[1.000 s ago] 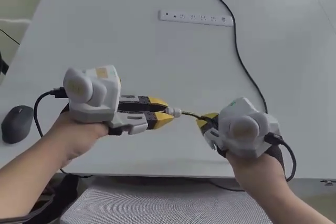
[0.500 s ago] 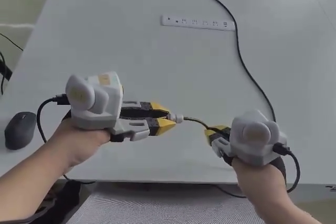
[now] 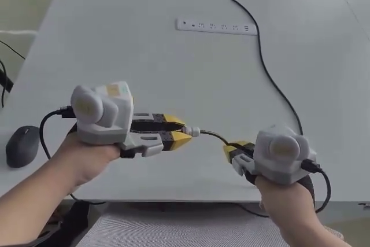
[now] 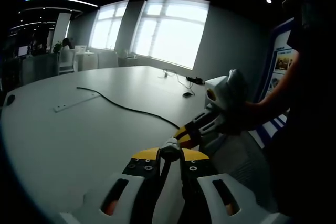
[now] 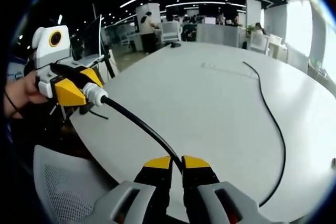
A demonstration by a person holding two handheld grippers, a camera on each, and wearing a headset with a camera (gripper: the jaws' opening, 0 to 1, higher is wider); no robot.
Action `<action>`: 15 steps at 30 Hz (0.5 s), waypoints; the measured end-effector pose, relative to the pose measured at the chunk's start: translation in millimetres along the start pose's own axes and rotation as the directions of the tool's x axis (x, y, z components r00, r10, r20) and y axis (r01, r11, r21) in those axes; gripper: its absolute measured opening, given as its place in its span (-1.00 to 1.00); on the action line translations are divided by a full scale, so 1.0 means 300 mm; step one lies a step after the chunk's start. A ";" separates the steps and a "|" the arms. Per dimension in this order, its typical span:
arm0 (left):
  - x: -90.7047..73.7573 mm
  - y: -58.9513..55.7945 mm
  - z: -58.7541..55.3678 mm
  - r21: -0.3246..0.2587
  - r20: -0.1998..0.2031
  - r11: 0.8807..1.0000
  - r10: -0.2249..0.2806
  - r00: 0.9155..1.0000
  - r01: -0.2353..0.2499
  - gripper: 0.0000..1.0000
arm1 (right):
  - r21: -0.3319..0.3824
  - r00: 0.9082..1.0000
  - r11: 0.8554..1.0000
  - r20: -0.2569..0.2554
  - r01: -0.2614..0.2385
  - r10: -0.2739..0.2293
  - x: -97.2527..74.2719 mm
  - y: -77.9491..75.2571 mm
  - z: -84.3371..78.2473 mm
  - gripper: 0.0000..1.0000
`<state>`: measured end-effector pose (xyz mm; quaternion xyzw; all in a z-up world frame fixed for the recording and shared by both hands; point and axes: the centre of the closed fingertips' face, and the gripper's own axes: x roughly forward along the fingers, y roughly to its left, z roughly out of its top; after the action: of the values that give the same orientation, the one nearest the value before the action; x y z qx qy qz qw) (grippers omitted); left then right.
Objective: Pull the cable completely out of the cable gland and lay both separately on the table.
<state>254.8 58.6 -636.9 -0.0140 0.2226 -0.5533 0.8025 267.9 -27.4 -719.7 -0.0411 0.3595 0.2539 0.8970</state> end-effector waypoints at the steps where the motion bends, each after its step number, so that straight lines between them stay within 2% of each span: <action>1: -0.002 0.002 0.002 0.000 0.002 1.000 0.003 1.000 -0.003 -0.70 | 0.005 1.000 1.000 0.001 0.000 0.000 -0.003 0.002 0.002 -0.96; 4: -0.011 0.014 0.011 -0.004 0.011 1.000 0.012 1.000 -0.012 -0.70 | -0.025 1.000 1.000 -0.008 -0.007 0.007 -0.010 0.014 0.005 -0.95; 8: -0.016 0.020 0.017 -0.008 0.019 1.000 0.013 1.000 -0.012 -0.71 | -0.115 1.000 0.993 0.008 -0.020 0.021 -0.030 0.040 0.028 -0.90; 11: -0.016 0.021 0.015 -0.006 0.017 1.000 0.011 1.000 -0.011 -0.71 | -0.205 0.999 0.979 0.020 -0.025 0.029 -0.047 0.065 0.062 -0.82; 14: -0.015 0.021 0.016 -0.007 0.020 1.000 0.010 1.000 -0.010 -0.71 | -0.283 0.998 0.959 0.043 -0.034 0.048 -0.053 0.104 0.108 -0.79; 15: -0.015 0.020 0.016 -0.007 0.020 1.000 0.009 1.000 -0.009 -0.71 | -0.319 0.998 0.947 0.047 -0.033 0.050 -0.054 0.119 0.126 -0.78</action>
<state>260.6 64.0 -632.8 -0.0212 0.2165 -0.5489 0.8071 264.2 6.4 -677.2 -0.1706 0.2899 0.3283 0.8826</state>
